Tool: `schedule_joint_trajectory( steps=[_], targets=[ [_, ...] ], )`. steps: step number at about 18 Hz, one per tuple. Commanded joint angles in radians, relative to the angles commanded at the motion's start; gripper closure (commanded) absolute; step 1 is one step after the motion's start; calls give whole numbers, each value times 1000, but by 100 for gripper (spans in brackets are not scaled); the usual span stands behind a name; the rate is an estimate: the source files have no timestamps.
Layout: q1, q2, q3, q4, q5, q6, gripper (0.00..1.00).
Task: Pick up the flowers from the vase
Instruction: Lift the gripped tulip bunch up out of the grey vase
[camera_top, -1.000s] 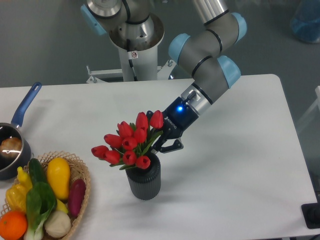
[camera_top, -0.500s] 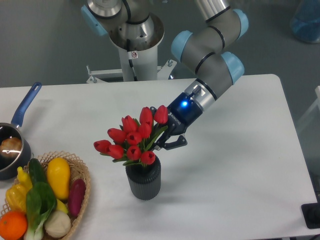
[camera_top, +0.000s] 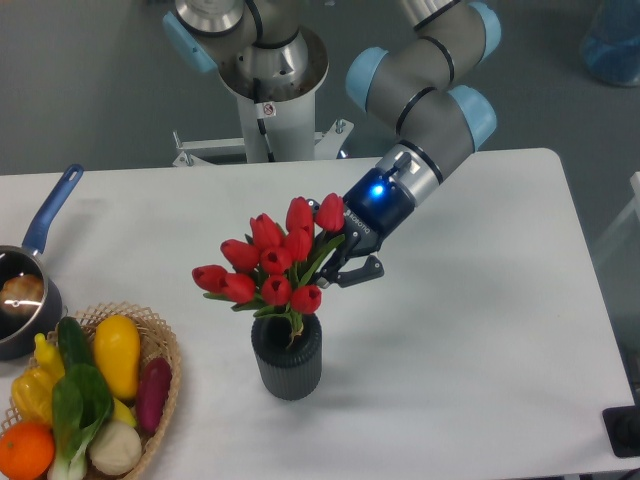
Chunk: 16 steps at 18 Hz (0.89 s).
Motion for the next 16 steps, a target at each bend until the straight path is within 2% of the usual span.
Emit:
schedule_joint_trajectory(
  steps=[12, 16],
  targets=[
    [15, 35, 6, 0, -51, -81, 68],
    [32, 45, 31, 0, -81, -147, 68]
  ],
)
